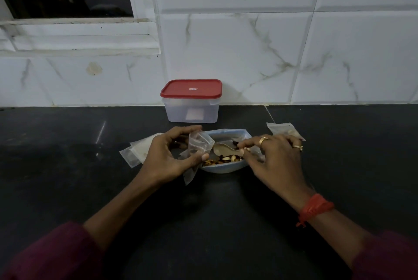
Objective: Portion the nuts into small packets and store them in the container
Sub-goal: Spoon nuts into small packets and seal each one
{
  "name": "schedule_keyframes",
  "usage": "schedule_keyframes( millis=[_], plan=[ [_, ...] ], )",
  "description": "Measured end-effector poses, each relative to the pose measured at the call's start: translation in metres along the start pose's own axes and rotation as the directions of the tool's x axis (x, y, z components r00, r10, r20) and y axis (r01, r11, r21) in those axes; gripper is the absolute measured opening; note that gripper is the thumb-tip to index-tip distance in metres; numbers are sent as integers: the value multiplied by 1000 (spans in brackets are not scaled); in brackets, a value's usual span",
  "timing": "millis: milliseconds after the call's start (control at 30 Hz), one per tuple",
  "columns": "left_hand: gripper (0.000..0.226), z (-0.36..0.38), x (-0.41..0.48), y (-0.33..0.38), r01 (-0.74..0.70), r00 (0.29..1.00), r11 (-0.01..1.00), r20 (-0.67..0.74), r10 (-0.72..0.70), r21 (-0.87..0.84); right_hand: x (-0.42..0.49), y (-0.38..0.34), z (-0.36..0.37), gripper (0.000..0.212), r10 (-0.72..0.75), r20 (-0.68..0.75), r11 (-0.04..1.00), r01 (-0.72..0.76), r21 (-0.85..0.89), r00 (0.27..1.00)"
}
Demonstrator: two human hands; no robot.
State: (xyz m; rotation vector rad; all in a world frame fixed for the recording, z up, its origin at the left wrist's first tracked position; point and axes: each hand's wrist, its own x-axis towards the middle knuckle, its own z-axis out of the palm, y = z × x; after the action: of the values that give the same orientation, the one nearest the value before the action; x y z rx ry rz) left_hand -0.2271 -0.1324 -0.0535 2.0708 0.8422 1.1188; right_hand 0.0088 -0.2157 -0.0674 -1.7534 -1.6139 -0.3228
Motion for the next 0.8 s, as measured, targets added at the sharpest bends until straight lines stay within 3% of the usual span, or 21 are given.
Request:
schedule_keyframes(
  millis=[100,200,333,533,667,800],
  plan=[
    [65,8,-4,5,-82,997,995,-11,82,54,2,-6,-2,30,-93,8,980,91,178,996],
    [67,19,-10,8,-146,988,987,-34,149,68,-3,-20,-4,31,-224,48,910,192,367,973],
    [71,26,-14,8,-151,988,987,-29,153,58,-10,-29,-2,25,-254,42,905,222,364,966],
    [89,20,-9,8,-40,995,999,89,39,12,-2,-21,-10,16,-212,-40,896,211,391,976],
    [76,16,-7,8,28,965,1000,262,-27,1,2,-22,-18,15,-224,-103,878,246,411,969],
    [60,14,-5,8,30,961,1000,274,-28,-2,5,-17,-22,13,-206,-146,876,248,413,968]
  ],
)
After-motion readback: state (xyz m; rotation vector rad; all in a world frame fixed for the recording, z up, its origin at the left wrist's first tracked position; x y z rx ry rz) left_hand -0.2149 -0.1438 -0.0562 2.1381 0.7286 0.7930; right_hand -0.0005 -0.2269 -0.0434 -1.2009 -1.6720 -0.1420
